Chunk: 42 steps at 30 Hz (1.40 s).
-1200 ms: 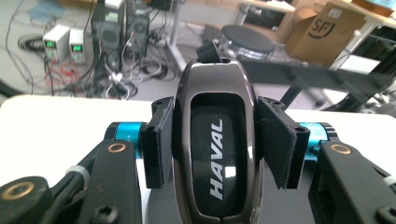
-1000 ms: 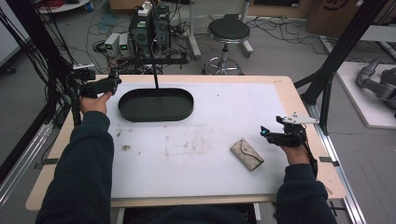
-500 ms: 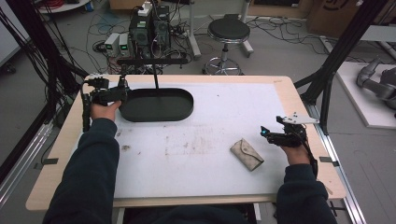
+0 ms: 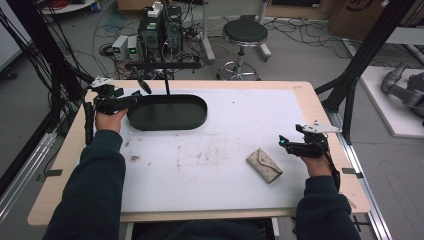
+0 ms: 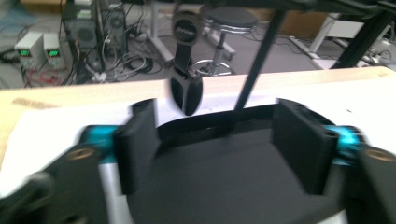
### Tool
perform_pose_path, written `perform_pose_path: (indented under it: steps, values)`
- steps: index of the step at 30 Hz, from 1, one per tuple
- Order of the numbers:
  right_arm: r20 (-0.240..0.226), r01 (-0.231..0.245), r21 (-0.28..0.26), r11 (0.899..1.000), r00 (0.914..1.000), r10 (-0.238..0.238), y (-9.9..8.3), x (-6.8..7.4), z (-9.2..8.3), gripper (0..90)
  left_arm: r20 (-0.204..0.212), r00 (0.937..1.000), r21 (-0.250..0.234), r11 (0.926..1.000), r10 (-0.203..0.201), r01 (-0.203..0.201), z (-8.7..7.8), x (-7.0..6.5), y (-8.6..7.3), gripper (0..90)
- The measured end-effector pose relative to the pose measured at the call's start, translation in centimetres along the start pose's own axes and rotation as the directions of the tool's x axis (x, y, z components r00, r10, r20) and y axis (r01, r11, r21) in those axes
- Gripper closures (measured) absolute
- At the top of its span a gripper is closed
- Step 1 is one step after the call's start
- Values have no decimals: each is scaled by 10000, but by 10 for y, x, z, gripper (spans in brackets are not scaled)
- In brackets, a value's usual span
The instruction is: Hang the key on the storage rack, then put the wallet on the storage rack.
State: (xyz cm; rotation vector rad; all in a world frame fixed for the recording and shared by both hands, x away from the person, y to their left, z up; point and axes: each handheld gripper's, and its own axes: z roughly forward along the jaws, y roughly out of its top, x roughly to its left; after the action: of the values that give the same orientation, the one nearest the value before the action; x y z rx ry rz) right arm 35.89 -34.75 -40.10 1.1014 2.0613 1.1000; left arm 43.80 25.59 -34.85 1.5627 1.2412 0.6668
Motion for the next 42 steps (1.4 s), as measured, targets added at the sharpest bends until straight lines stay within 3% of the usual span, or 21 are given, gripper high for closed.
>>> perform_pose_path:
  steps: [1, 7, 14, 20, 25, 32, 37, 42]
  values:
    - [8, 20, -11, 10000, 10000, -20, 0, 0, 0, 213, 285, 9985, -453, 9979, 472, -459, -7, -5, -2, 194]
    - [-2, 45, 0, 10000, 10000, -45, 1, 1, 1, 213, 536, 9952, -819, 9936, 823, -778, -22, -9, -16, 194]
    - [163, 56, -96, 9999, 9999, -54, 2, 2, 2, 213, 984, 9846, -1498, 9803, 1444, -1288, -48, -18, -40, 171]
    - [204, 3, -59, 10000, 9998, -2, 3, 4, 4, 198, 1181, 9840, -1655, 9797, 1332, -1128, -55, -17, -51, 167]
    - [162, 69, 11, 10000, 9998, -70, 2, 4, 6, 192, 1216, 9851, -1348, 9853, 1219, -1053, -52, -16, -60, 167]
    - [155, 154, 50, 9999, 9998, -155, 2, 6, 6, 191, 1249, 9801, -1485, 9796, 1541, -1351, -54, -23, -59, 167]
    - [-209, 425, 212, 9989, 9989, -421, 0, 10, 7, 192, 1501, 9757, -1457, 9797, 1595, -1377, -52, -23, -60, 168]
    - [-532, 174, 202, 9996, 9984, -163, -1, 15, 4, 192, 1731, 9737, -1422, 9820, 1480, -1240, -49, -22, -61, 168]
